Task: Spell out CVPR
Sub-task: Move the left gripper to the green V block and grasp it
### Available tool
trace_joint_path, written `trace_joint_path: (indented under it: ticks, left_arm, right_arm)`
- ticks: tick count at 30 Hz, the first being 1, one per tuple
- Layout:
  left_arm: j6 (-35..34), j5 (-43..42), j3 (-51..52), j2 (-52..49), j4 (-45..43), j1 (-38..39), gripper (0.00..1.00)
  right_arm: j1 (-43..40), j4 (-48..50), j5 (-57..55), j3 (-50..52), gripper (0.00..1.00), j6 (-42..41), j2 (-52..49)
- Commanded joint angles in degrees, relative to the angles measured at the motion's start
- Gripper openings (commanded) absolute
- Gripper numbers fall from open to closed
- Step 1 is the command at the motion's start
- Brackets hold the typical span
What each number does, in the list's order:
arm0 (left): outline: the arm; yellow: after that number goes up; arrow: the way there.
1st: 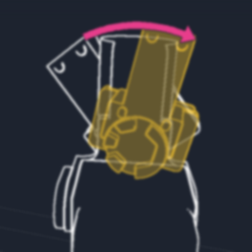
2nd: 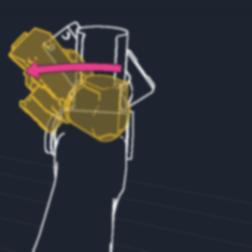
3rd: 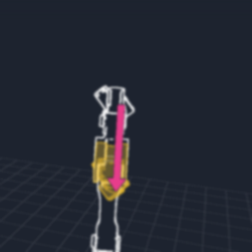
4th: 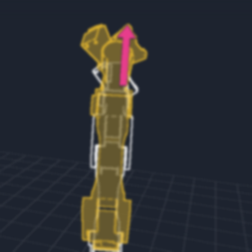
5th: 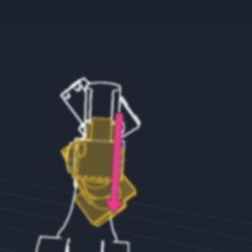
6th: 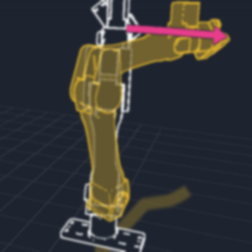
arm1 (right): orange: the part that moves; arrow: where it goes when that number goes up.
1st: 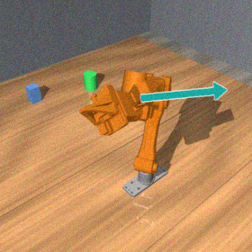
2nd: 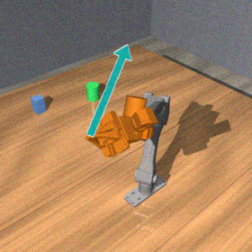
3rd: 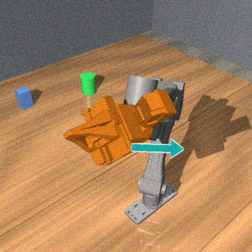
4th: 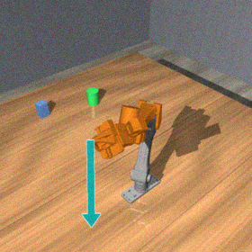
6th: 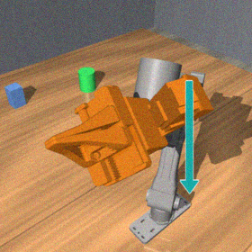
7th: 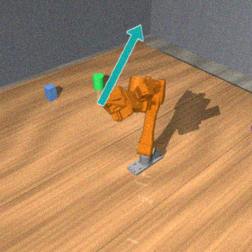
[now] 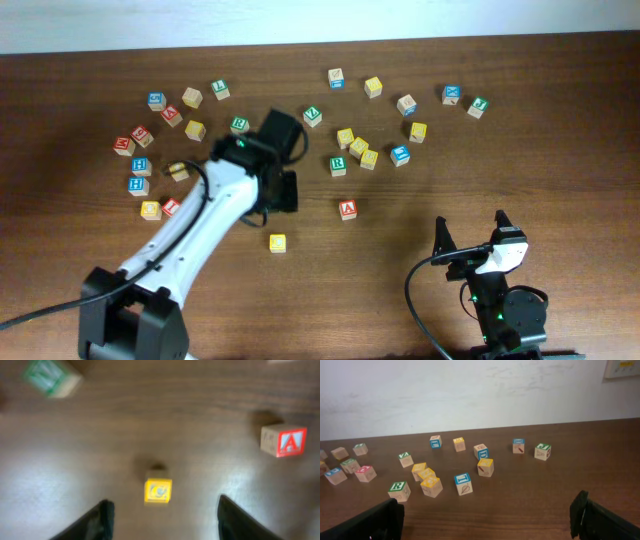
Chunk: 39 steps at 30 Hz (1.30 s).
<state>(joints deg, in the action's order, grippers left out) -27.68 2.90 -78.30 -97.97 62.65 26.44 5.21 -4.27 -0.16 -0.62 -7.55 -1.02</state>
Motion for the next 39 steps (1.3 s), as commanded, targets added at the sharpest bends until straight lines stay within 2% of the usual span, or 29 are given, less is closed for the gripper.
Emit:
trace_joint_path:
  ticks: [1,4,6,8,11,13,15,16,18,20,21,27,29,31,34,35,37,38,39]
  left_arm:
    - [0.5,1.6,-13.7,0.3,8.2,-7.9,0.71]
    - [-1.7,1.0,-13.4,0.1,9.9,-14.2,0.72]
    - [-5.0,1.0,-12.3,0.0,10.2,-16.9,0.81]
    - [-15.1,1.0,-8.6,0.0,7.2,-18.3,0.99]
    - [-19.1,1.0,-4.9,-1.4,-0.2,-18.3,0.99]
    - [-25.0,1.0,-4.6,-4.0,-2.2,-18.4,1.0]
    - [-27.2,1.5,-4.6,-6.9,-4.3,-18.4,1.0]
    - [-27.2,2.9,-4.6,-8.7,-5.5,-18.4,0.89]
    - [-27.7,3.4,-4.6,-12.2,-7.0,-18.4,0.76]
    - [-28.1,3.4,-4.6,-14.7,-7.5,-18.4,0.76]
    - [-28.0,3.3,-4.6,-15.8,-7.3,-18.7,0.71]
    - [-27.9,5.6,-4.2,-19.8,-8.0,-19.7,0.68]
    - [-22.4,4.5,-4.2,-20.0,-9.7,-20.0,0.61]
    - [-20.0,4.5,-4.2,-20.0,-10.6,-20.0,0.62]
    - [-20.0,4.4,-4.2,-20.0,-11.2,-20.0,0.42]
    - [-20.0,3.9,-4.2,-20.0,-11.1,-20.0,0.38]
    - [-20.0,4.0,-4.2,-20.0,-11.0,-20.0,0.4]
    - [-20.0,4.0,-4.2,-20.0,-11.0,-20.0,0.38]
    - [-20.0,4.0,-4.2,-20.0,-11.0,-20.0,0.25]
  right_arm:
    - [-0.4,-0.4,-0.5,0.3,0.98,-0.4,0.3]
    - [-0.4,-0.4,-0.5,0.3,0.98,-0.4,0.3]
    - [-0.4,-0.4,-0.5,0.3,0.98,-0.4,0.3]
    - [-0.4,-0.4,-0.5,0.3,0.99,-0.4,0.3]
    - [-0.4,-0.4,-0.5,0.3,0.98,-0.4,0.3]
    - [-0.4,-0.4,-0.5,0.3,0.98,-0.4,0.3]
    - [-0.4,-0.4,-0.5,0.3,0.98,-0.4,0.3]
    - [-0.4,-0.4,-0.5,0.3,0.98,-0.4,0.3]
    - [-0.4,-0.4,-0.5,0.3,0.98,-0.4,0.3]
    - [-0.4,-0.4,-0.5,0.3,0.98,-0.4,0.3]
    - [-0.4,-0.4,-0.5,0.3,0.98,-0.4,0.3]
    - [-0.4,-0.4,-0.5,0.3,0.98,-0.4,0.3]
    - [-0.4,-0.4,-0.5,0.3,0.98,-0.4,0.3]
    - [-0.4,-0.4,-0.5,0.3,0.98,-0.4,0.3]
    - [-0.4,-0.4,-0.5,0.3,0.98,-0.4,0.3]
    - [-0.4,-0.4,-0.5,0.3,0.98,-0.4,0.3]
    - [-0.4,-0.4,-0.5,0.3,0.98,-0.4,0.3]
    - [-0.4,-0.4,-0.5,0.3,0.98,-0.4,0.3]
    - [-0.4,-0.4,-0.5,0.3,0.98,-0.4,0.3]
